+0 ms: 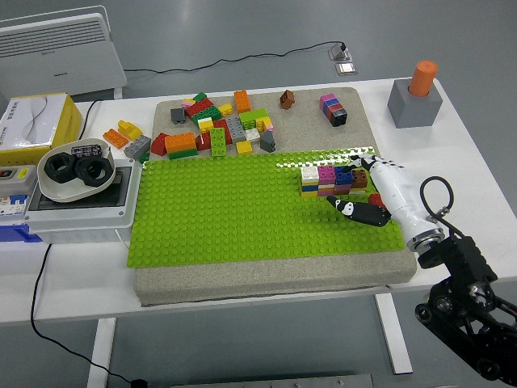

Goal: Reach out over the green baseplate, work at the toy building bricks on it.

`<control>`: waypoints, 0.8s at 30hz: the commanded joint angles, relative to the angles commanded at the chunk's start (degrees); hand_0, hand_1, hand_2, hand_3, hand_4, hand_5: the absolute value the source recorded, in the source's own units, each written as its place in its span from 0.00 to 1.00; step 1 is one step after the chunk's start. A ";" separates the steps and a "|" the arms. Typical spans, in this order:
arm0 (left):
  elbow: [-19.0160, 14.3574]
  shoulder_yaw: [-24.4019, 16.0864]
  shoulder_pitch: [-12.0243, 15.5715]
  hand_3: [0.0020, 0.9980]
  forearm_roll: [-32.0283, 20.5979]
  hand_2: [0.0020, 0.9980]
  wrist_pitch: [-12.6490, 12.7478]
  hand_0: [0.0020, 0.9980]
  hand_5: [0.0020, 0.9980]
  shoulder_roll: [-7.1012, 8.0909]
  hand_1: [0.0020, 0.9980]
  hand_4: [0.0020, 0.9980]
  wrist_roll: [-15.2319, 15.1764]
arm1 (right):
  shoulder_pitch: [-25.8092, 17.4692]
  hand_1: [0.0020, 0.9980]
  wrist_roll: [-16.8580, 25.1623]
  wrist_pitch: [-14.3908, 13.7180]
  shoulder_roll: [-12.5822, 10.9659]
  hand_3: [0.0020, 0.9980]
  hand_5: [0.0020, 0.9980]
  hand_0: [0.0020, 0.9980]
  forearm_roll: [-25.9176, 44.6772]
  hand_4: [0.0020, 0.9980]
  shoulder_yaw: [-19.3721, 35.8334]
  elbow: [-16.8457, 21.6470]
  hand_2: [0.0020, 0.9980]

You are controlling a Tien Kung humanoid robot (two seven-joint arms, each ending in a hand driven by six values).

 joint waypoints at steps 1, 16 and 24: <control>0.00 -0.06 0.00 0.48 0.26 0.29 -0.03 0.70 0.00 -0.07 0.35 0.20 0.05 | 0.53 0.78 -0.09 0.07 0.10 0.62 0.50 0.78 -0.08 0.85 -0.42 -0.36 0.83; 0.00 -0.16 -0.01 0.48 1.04 0.30 -0.36 0.70 0.00 -0.20 0.35 0.20 0.14 | 5.45 0.78 -1.49 1.48 0.49 0.62 0.48 0.77 -2.41 0.82 -0.74 -6.12 0.82; 0.00 -0.40 -0.15 0.48 0.70 0.30 -0.03 0.70 0.00 -0.18 0.35 0.20 -0.07 | 6.21 0.78 -1.84 2.42 0.18 0.63 0.49 0.77 -2.50 0.81 -0.81 -8.90 0.82</control>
